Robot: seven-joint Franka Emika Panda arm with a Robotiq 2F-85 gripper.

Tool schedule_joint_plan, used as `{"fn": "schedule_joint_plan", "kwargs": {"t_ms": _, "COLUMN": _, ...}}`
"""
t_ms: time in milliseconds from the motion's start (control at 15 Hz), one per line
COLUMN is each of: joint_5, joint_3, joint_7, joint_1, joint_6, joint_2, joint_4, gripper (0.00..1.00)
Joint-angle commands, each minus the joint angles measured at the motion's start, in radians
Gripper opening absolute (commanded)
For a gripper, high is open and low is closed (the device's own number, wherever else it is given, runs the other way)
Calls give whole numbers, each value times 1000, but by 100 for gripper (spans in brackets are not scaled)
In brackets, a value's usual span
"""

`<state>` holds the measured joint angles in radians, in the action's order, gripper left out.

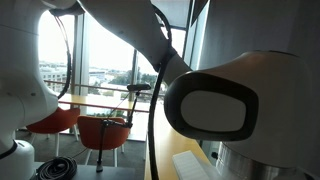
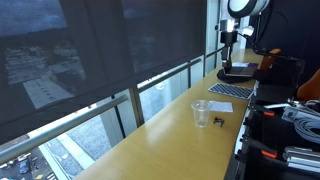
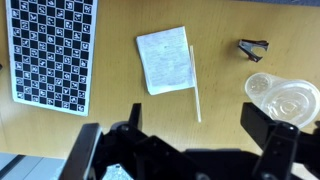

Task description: Put the straw into the cup

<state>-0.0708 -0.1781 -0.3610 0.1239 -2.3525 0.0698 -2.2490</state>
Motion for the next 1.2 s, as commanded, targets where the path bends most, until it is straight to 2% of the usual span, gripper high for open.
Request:
{"fn": "schedule_joint_plan", "kwargs": {"t_ms": 0, "joint_5": 124, "joint_3": 22, "joint_7": -127, "joint_1": 33, "joint_6": -73, "joint_2": 73, "joint_4": 24, "gripper": 100}}
{"fn": "schedule_joint_plan", "kwargs": {"t_ms": 400, "joint_5": 231, "joint_3": 64, "joint_7": -230, "joint_1": 86, "joint_6": -129, "joint_2": 194, "joint_4": 78, "gripper": 100}}
{"fn": "schedule_joint_plan", "kwargs": {"t_ms": 1133, "joint_5": 257, "joint_3": 181, "joint_7": -297, "joint_1": 170, "joint_6": -187, "joint_2": 369, "joint_4": 160, "gripper": 100}}
